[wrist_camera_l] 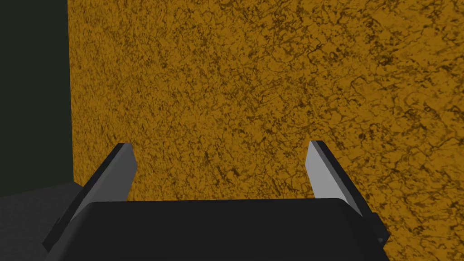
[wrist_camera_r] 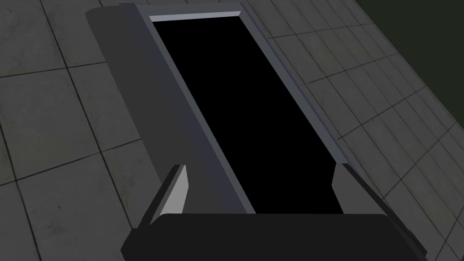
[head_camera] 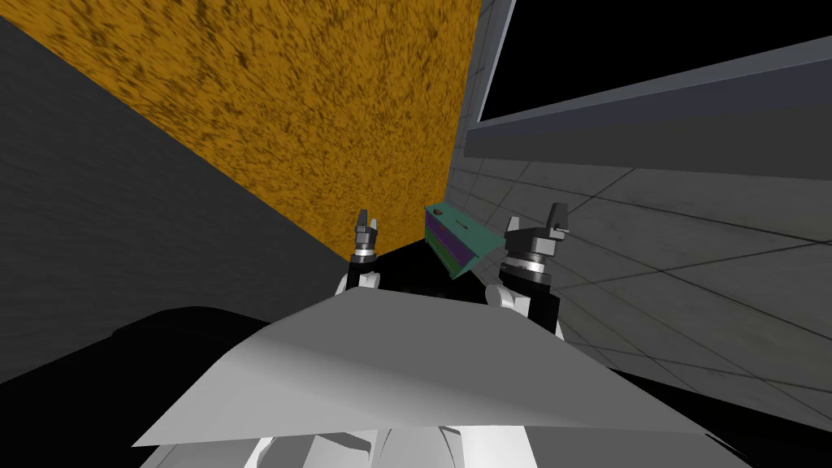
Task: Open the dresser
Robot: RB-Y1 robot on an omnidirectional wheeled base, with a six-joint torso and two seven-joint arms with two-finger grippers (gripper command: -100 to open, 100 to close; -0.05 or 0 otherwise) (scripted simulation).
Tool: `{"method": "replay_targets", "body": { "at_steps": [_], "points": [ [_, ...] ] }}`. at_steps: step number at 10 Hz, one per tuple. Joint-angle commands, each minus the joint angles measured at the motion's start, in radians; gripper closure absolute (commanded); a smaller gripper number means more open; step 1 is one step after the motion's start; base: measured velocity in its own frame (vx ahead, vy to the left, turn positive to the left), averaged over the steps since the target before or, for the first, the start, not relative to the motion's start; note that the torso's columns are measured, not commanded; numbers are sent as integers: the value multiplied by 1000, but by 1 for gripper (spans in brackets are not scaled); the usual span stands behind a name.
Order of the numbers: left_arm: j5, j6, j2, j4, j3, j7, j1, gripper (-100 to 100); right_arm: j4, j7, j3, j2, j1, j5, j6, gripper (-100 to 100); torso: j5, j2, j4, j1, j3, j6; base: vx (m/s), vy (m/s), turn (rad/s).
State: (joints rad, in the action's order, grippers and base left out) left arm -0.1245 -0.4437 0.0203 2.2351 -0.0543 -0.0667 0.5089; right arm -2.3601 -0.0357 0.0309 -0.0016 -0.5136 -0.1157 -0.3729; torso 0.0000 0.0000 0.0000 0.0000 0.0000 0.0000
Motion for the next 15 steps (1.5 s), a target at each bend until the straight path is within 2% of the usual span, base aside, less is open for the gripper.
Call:
{"method": "replay_targets", "body": {
  "at_steps": [1,9,10,12,14,15],
  "points": [
    [0,0,0,0,0,0,0,0,0,0,0,0,0,0,0,0,0,40,41,0,-82,0,0,0,0],
    [0,0,0,0,0,0,0,0,0,0,0,0,0,0,0,0,0,618,617,0,-1234,0,0,0,0],
    [0,0,0,0,0,0,0,0,0,-7,-1,-34,-5,19,1,-100,0,691,691,0,-1382,0,21,2,13],
    [0,0,0,0,0,0,0,0,2,-23,-3,-80,-16,66,5,-100,0,733,734,0,-1471,0,40,2,25],
    [0,0,0,0,0,0,0,0,3,-47,-5,-118,-34,128,10,-100,0,736,737,0,-1477,0,80,1,32],
    [0,0,0,0,0,0,0,0,3,-47,-5,-118,-34,137,10,-100,0,736,737,0,-1477,0,66,1,13]
  ]
}}
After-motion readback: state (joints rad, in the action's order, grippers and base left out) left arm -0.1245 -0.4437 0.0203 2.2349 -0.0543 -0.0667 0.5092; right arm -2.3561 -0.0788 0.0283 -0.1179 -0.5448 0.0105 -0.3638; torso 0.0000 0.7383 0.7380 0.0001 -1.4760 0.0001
